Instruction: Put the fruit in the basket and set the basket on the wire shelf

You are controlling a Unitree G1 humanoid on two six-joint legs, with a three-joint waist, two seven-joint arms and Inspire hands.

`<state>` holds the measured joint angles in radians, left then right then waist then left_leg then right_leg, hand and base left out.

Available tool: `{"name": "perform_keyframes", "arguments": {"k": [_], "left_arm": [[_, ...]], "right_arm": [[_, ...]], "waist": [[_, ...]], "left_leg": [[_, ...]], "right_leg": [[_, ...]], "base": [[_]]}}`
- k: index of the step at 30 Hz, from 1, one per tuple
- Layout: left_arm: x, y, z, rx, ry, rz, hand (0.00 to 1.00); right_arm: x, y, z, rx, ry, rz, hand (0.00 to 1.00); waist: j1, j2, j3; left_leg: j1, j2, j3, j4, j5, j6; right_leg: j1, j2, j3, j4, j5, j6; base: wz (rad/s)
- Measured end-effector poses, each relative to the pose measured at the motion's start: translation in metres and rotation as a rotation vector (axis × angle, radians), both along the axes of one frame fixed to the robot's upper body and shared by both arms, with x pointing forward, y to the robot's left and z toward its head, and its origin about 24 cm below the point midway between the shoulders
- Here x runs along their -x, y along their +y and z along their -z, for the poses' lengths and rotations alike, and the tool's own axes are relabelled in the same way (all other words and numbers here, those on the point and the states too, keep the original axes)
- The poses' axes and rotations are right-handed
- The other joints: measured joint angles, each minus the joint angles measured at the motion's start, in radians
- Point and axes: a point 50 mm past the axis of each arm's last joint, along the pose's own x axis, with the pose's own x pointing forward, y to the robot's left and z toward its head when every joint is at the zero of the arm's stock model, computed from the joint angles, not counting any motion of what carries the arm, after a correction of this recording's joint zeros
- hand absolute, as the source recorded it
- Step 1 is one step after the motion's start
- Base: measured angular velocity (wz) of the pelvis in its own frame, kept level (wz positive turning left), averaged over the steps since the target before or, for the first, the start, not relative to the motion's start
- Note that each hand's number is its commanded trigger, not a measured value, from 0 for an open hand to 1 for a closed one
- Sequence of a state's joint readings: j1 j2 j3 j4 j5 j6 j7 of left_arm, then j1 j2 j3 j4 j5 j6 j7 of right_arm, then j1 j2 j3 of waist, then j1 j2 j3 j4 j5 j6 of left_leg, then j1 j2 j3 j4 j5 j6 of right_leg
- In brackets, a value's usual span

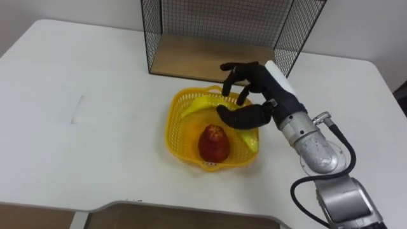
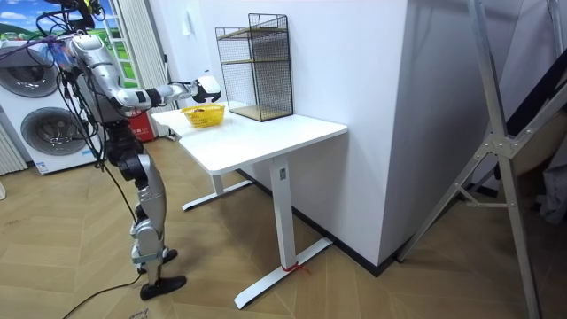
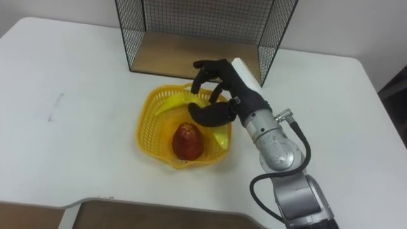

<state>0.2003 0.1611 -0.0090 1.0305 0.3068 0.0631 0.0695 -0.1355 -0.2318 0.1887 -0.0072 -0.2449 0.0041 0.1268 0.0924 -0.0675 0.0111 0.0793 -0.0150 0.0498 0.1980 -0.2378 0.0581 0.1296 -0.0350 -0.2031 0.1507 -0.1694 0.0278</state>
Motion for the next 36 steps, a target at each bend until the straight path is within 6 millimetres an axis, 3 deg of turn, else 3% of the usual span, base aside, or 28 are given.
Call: {"name": "perform_keyframes", "arguments": {"k": [14, 21, 29, 31, 36], "left_arm": [[-0.007, 0.0, -0.001, 0.002, -0.025, -0.009, 0.0], [0.006, 0.002, 0.0, 0.02, -0.013, -0.1, 0.0], [0.034, 0.008, 0.002, 0.096, -0.05, -0.527, 0.0], [0.043, 0.014, 0.0, 0.105, -0.083, -0.69, 0.0], [0.056, 0.035, -0.008, 0.001, -0.211, -1.006, 0.0]], "right_arm": [[0.001, 0.003, 0.011, 0.011, 0.044, -0.01, 0.0], [0.009, -0.002, 0.021, -0.035, 0.093, 0.01, 0.0], [0.007, -0.042, 0.01, -0.226, 0.034, 0.227, 0.0], [0.014, -0.059, 0.013, -0.287, 0.018, 0.345, 0.0], [0.032, -0.098, 0.009, -0.36, -0.069, 0.596, 0.0]], "waist": [[-0.002, 0.006, 0.0027], [-0.003, 0.013, -0.0033], [-0.018, 0.035, -0.0073], [-0.019, 0.04, -0.0128], [-0.03, 0.05, -0.0128]], "left_leg": [[0.001, 0.0, -0.002, 0.0, 0.0, 0.0], [0.011, 0.0, -0.005, 0.002, 0.0, 0.0], [0.024, 0.0, -0.005, 0.002, 0.0, 0.0], [0.032, 0.0, -0.008, -0.001, 0.0, 0.0], [0.031, 0.0, -0.008, -0.001, 0.0, 0.0]], "right_leg": [[0.002, 0.0, 0.004, -0.001, 0.0, 0.0], [0.01, 0.0, 0.002, -0.002, 0.0, 0.0], [0.026, 0.0, 0.003, -0.003, 0.0, 0.0], [0.033, 0.0, -0.001, -0.001, 0.0, 0.0], [0.034, -0.001, -0.018, 0.001, 0.0, 0.0]], "base": [[0.0], [0.0], [0.0], [0.04], [0.0]]}}
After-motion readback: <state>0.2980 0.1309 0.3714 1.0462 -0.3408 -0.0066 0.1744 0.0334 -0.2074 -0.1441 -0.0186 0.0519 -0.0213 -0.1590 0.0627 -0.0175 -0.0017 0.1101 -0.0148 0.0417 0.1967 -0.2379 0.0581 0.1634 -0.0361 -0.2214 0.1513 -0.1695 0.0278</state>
